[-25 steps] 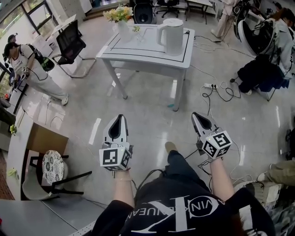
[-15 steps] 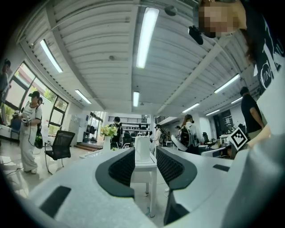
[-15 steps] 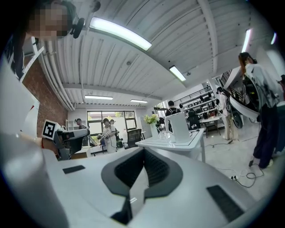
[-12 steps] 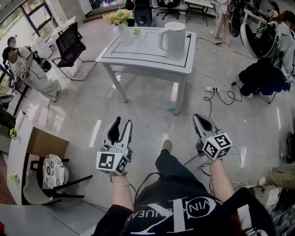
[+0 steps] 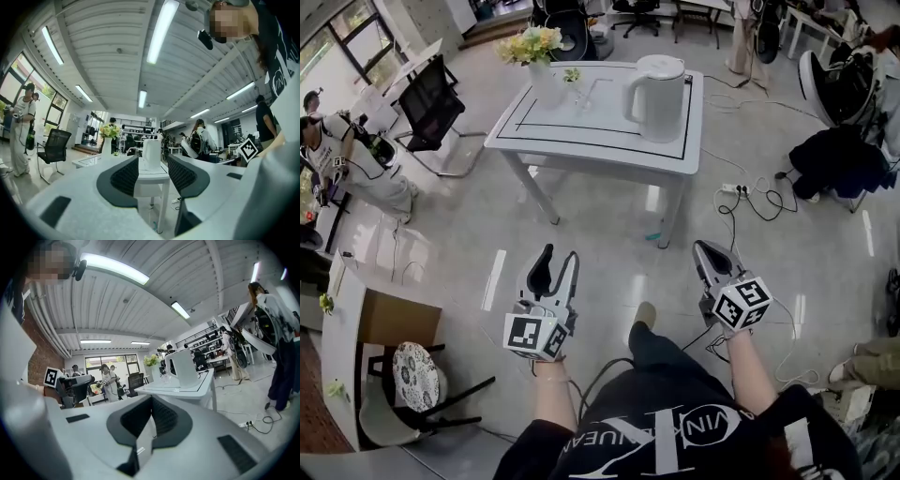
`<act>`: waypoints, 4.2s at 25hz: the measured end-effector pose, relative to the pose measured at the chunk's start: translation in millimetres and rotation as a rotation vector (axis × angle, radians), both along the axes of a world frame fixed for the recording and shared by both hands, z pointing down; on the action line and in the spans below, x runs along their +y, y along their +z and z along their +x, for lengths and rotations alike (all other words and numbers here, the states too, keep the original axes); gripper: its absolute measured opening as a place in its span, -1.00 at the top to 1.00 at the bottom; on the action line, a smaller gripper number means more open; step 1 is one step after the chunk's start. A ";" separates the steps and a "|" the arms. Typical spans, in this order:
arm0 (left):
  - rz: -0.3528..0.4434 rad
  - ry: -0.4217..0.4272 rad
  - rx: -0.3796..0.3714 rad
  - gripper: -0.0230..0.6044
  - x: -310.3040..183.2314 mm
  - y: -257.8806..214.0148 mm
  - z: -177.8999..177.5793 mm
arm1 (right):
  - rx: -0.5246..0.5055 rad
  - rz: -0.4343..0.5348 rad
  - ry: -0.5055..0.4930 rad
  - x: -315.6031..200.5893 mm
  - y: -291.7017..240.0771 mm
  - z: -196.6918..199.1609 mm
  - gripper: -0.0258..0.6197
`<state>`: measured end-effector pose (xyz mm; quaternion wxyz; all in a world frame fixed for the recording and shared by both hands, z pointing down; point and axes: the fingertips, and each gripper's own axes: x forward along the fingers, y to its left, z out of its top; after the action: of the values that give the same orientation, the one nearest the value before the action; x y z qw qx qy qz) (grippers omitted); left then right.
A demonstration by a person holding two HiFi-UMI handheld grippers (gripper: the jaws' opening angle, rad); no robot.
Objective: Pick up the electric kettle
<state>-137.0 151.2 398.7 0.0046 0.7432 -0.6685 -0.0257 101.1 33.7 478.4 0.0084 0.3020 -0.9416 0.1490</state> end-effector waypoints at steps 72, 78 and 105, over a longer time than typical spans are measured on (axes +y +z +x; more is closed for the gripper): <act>-0.140 1.254 -0.013 0.43 -458.0 6.6 30.2 | 0.045 -0.149 0.485 -335.9 25.1 -94.5 0.92; -0.107 1.359 -0.012 0.50 -456.3 1.6 41.9 | 0.049 -0.155 0.526 -339.2 27.5 -96.4 0.92; 0.002 1.209 0.124 0.53 -465.8 -51.9 89.7 | 0.036 -0.098 0.530 -306.6 2.9 -53.8 0.92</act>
<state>-47.3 -314.6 346.8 0.0568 0.9884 -0.1263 -0.0623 47.3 -272.8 481.3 0.0005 0.5397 -0.8211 0.1859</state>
